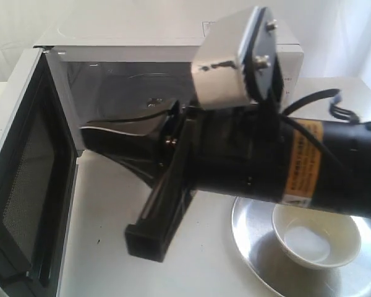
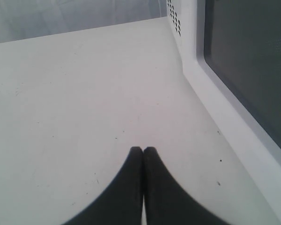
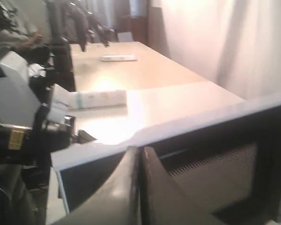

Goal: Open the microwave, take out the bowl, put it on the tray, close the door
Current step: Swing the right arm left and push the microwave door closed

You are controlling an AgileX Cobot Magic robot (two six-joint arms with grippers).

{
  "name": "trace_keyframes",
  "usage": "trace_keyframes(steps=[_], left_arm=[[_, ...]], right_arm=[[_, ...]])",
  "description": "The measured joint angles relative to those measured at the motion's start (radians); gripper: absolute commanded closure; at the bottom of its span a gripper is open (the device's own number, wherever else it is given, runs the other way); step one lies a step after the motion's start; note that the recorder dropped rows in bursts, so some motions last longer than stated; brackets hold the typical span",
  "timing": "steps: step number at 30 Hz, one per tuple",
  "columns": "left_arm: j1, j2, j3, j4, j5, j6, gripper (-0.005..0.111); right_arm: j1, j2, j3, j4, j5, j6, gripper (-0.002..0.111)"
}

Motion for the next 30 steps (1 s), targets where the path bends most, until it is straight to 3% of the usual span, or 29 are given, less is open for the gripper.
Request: trace_keyframes(steps=[10, 14, 19, 23, 30], left_arm=[[0.000, 0.000, 0.000, 0.000, 0.000, 0.000, 0.107], [0.000, 0.000, 0.000, 0.000, 0.000, 0.000, 0.107], [0.000, 0.000, 0.000, 0.000, 0.000, 0.000, 0.107], [0.000, 0.000, 0.000, 0.000, 0.000, 0.000, 0.107], [0.000, 0.000, 0.000, 0.000, 0.000, 0.000, 0.107]], right_arm=[[0.048, 0.354, -0.201, 0.009, -0.168, -0.092, 0.108], [0.143, 0.409, -0.274, 0.010, -0.096, -0.268, 0.108], [0.248, 0.419, -0.356, 0.102, 0.131, -0.518, 0.108], [0.257, 0.419, -0.457, 0.234, 0.171, -0.653, 0.108], [0.259, 0.494, -0.703, 0.259, 0.251, -0.720, 0.108]])
